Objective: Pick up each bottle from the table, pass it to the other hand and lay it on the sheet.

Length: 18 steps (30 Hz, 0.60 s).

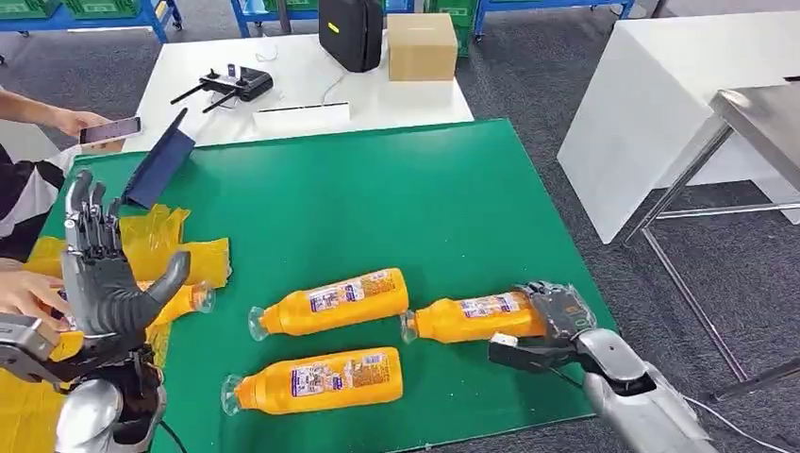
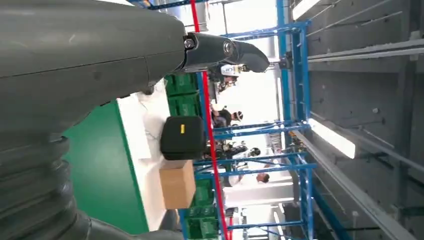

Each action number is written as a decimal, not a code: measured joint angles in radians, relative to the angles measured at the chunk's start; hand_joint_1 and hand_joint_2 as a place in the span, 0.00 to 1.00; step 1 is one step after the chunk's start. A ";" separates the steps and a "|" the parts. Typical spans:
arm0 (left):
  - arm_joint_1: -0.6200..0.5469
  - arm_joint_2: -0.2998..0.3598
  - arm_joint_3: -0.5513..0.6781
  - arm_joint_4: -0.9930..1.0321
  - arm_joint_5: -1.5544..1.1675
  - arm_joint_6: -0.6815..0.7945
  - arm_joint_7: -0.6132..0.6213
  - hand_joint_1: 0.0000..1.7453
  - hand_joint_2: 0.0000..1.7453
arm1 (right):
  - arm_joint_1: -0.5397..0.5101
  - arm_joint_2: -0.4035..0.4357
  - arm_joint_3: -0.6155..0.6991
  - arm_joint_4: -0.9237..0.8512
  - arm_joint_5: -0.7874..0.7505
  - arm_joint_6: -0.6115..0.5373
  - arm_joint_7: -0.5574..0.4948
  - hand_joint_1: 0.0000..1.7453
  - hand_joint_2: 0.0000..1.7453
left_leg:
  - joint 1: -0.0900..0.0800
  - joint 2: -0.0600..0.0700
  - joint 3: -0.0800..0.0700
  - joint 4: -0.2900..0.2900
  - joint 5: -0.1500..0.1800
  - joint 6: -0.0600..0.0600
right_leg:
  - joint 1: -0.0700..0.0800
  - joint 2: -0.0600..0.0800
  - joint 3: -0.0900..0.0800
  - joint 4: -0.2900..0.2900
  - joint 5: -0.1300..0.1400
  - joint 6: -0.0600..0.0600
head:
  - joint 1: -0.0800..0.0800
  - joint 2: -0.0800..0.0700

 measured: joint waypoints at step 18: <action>0.055 -0.011 0.005 -0.004 -0.081 -0.034 0.064 0.00 1.00 | 0.233 0.225 -0.340 -0.278 -0.212 -0.104 -0.113 1.00 1.00 | 0.001 -0.002 -0.023 0.000 0.001 0.000 | 0.001 -0.003 -0.022 0.001 0.000 0.000 | 0.000 0.000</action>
